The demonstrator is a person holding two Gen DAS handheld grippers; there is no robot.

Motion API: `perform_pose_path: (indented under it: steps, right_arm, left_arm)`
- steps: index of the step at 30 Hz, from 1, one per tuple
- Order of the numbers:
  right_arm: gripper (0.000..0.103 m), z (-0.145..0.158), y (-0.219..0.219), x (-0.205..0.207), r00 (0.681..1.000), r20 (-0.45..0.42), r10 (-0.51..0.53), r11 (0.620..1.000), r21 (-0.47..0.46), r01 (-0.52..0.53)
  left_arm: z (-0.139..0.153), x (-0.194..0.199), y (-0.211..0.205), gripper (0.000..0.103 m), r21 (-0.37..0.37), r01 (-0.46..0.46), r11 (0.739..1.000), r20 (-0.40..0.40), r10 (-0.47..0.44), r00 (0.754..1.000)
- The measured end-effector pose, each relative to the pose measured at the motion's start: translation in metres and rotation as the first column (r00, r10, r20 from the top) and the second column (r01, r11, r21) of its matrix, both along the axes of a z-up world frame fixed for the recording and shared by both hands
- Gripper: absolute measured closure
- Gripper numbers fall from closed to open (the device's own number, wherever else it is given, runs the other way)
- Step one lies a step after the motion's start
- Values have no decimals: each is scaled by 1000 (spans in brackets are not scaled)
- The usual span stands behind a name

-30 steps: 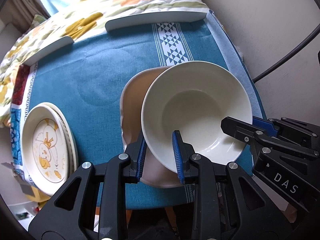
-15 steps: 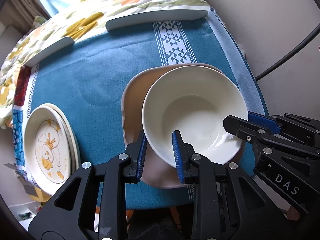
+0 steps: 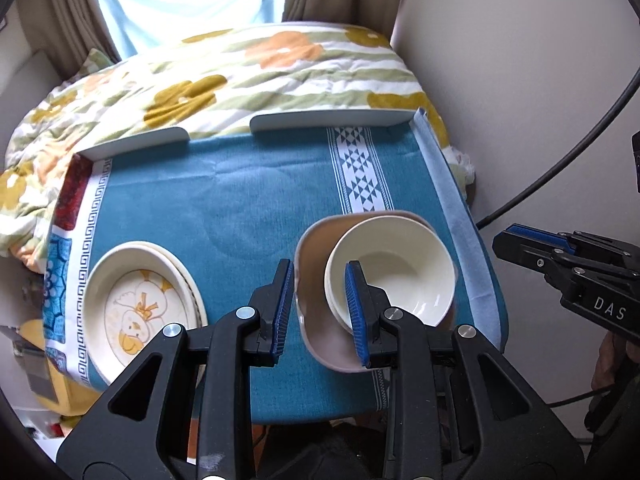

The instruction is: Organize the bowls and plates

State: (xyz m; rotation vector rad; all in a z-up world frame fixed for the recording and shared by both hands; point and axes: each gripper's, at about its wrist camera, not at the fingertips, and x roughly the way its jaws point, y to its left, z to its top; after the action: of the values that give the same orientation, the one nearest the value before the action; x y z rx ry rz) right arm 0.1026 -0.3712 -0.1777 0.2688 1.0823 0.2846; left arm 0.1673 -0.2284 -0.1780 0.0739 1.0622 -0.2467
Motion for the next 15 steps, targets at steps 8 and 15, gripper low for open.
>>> perform_pose_path:
  steps: [8, 15]
  right_arm:
    - [2, 17, -7, -13, 999, 27, 42, 987, -158, -37]
    - [2, -35, 2, 1, 981, -186, 53, 953, -283, -105]
  left_arm:
    - [2, -4, 11, 1, 88, 89, 992, 15, -90, 996]
    - [-60, 13, 18, 1, 84, 168, 982, -240, -143, 960]
